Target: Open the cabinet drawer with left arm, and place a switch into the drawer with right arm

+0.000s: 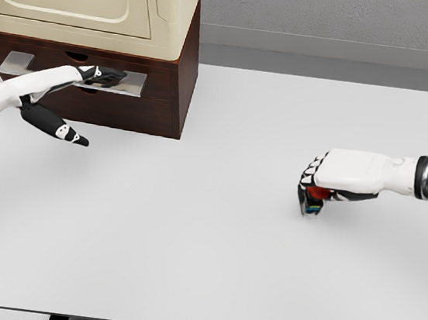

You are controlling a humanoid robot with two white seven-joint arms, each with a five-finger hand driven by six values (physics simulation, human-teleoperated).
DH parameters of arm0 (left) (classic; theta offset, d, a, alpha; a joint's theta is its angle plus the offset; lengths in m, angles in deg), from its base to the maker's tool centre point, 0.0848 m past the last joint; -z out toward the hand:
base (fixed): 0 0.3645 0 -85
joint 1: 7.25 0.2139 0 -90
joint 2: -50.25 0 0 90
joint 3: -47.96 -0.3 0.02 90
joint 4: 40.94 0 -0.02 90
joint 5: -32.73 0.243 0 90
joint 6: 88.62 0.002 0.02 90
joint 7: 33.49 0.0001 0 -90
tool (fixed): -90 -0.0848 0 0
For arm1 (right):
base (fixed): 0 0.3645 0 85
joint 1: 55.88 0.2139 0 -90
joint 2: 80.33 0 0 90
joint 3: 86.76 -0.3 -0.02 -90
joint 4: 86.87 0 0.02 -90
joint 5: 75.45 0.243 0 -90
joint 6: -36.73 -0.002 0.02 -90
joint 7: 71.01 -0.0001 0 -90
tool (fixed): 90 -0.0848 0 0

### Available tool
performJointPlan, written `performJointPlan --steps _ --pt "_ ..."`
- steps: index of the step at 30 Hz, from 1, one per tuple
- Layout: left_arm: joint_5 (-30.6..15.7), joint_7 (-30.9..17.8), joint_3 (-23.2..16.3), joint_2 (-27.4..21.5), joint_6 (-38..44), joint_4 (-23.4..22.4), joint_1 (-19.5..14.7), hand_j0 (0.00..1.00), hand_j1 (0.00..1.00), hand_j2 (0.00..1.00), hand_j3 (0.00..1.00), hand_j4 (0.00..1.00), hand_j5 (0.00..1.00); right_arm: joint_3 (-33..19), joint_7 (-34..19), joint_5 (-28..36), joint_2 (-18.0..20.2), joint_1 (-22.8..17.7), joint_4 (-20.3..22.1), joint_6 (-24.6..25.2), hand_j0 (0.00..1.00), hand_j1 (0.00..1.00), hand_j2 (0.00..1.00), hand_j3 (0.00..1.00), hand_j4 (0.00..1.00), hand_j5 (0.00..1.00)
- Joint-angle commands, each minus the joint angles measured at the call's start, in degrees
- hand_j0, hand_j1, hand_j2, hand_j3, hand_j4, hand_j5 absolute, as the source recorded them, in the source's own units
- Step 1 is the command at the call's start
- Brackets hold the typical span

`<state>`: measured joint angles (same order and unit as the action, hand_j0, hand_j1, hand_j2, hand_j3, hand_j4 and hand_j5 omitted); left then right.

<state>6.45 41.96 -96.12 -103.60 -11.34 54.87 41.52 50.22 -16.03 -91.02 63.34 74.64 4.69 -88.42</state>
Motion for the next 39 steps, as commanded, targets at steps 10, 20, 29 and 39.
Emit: performJointPlan --steps 10,20,29,39 --pt "-0.1 -0.3 1.2 -0.2 0.5 -0.3 2.6 1.0 1.0 1.0 1.0 1.0 1.0 0.0 0.0 1.9 -3.1 2.4 -4.0 0.1 0.51 0.51 0.51 0.51 0.51 0.51" --pt "-2.6 -0.9 1.5 -1.4 0.6 0.6 4.1 1.0 1.0 1.0 1.0 1.0 1.0 0.0 0.0 1.9 -5.6 4.5 -5.7 0.1 0.51 0.51 0.51 0.51 0.51 0.51" --pt "-3.8 -2.6 1.5 -3.4 0.6 1.1 4.9 1.0 1.0 1.0 1.0 1.0 1.0 0.0 0.0 1.9 -7.3 5.8 -5.6 1.3 0.5 0.5 0.5 0.5 0.5 0.5" --pt "-5.3 -3.0 1.4 -5.7 1.3 3.2 5.8 1.0 1.0 1.0 1.0 1.0 1.0 0.3 0.0 1.9 -10.2 7.8 -5.8 4.2 0.5 0.5 0.5 0.5 0.5 0.5"
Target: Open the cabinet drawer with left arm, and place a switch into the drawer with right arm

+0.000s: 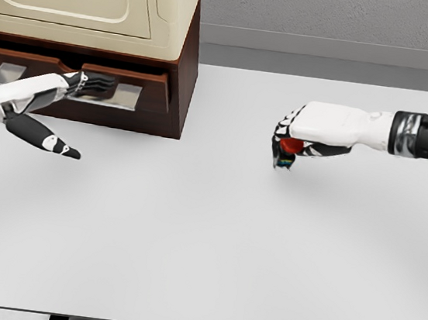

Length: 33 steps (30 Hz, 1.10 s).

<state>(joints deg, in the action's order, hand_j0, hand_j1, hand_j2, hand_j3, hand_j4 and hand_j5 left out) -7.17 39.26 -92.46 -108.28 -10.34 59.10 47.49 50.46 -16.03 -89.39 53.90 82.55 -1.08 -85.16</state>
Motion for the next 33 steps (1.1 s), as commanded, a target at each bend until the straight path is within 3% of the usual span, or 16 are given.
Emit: performJointPlan --steps 1,33 --pt "8.1 -0.3 -2.2 -1.0 0.3 -1.0 0.1 1.0 1.0 1.0 1.0 1.0 1.0 0.1 0.0 0.3 -1.2 0.1 0.0 1.0 0.5 0.5 0.5 0.5 0.5 0.5" --pt "0.1 -1.6 -2.1 -6.1 0.4 0.7 0.2 1.0 1.0 1.0 1.0 1.0 1.0 0.6 0.0 0.1 -9.9 7.5 -1.9 5.7 0.48 0.48 0.48 0.48 0.48 0.48"
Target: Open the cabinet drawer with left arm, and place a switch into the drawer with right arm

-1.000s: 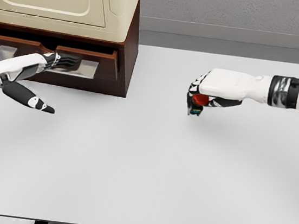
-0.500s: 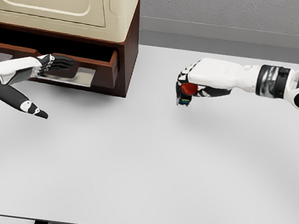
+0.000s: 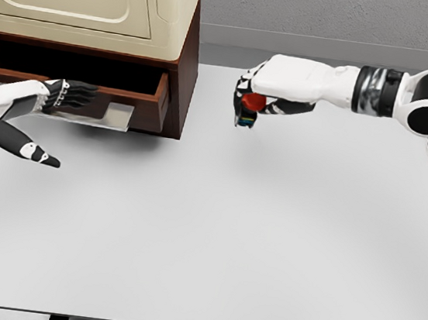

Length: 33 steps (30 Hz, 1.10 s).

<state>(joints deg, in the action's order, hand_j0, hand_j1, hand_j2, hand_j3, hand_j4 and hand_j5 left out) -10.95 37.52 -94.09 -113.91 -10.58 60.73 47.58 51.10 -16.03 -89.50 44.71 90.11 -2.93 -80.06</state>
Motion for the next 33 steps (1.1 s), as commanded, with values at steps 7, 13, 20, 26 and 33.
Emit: performJointPlan --steps 7,13,20,26,33 --pt "2.2 0.1 -0.6 -0.5 2.3 -0.9 0.0 1.0 1.0 1.0 1.0 1.0 1.0 1.5 0.0 0.2 -2.8 2.4 0.1 2.3 0.48 0.48 0.48 0.48 0.48 0.48" --pt "1.1 0.0 -0.7 -1.7 2.3 -0.9 0.1 1.0 1.0 1.0 1.0 1.0 1.0 3.1 0.0 0.2 -4.6 4.5 0.3 3.4 0.48 0.48 0.48 0.48 0.48 0.48" --pt "0.2 0.0 -0.8 -1.8 2.3 -0.9 0.1 1.0 1.0 1.0 1.0 1.0 1.0 4.9 0.0 0.2 -5.4 6.7 1.1 3.8 0.48 0.48 0.48 0.48 0.48 0.48" --pt "-0.9 0.0 -1.1 -1.9 2.7 -0.9 0.1 1.0 1.0 1.0 1.0 1.0 1.0 5.7 0.0 0.2 -5.4 8.3 4.0 3.9 0.48 0.48 0.48 0.48 0.48 0.48" --pt "-1.0 0.0 -1.3 -1.9 2.7 -0.9 0.1 1.0 1.0 1.0 1.0 1.0 1.0 7.5 0.0 0.2 -6.1 10.9 4.6 4.8 0.48 0.48 0.48 0.48 0.48 0.48"
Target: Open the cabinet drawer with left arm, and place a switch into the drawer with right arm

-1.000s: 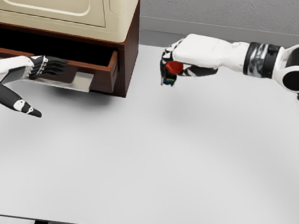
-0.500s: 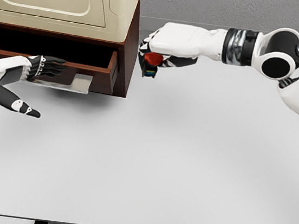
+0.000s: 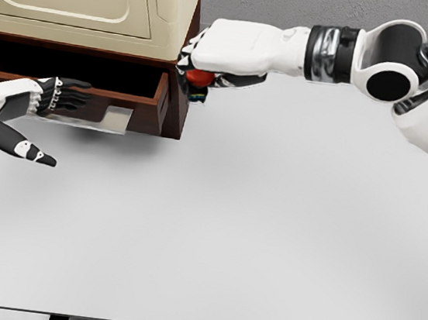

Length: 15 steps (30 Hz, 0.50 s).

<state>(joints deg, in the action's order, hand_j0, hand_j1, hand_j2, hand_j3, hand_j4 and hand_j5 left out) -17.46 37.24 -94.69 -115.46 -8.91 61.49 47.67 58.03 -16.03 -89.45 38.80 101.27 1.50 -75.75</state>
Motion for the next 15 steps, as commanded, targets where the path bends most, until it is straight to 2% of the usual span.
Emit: performJointPlan --steps 1,8,15 --pt "5.5 0.3 -0.7 -0.4 1.1 -1.6 0.1 1.0 1.0 1.0 1.0 1.0 1.0 0.7 0.0 0.2 -0.7 0.1 0.1 0.8 0.48 0.48 0.48 0.48 0.48 0.48" --pt "5.6 0.4 -0.6 -0.4 1.1 -1.5 0.7 1.0 1.0 1.0 1.0 1.0 1.0 3.0 0.0 0.2 -4.1 2.3 0.0 4.4 0.48 0.48 0.48 0.48 0.48 0.48" --pt "5.6 0.4 -0.4 -0.3 1.0 -1.5 0.7 0.95 0.95 0.95 0.95 0.95 0.95 3.4 0.0 0.2 -5.9 3.3 -0.5 6.2 0.48 0.48 0.48 0.48 0.48 0.48"
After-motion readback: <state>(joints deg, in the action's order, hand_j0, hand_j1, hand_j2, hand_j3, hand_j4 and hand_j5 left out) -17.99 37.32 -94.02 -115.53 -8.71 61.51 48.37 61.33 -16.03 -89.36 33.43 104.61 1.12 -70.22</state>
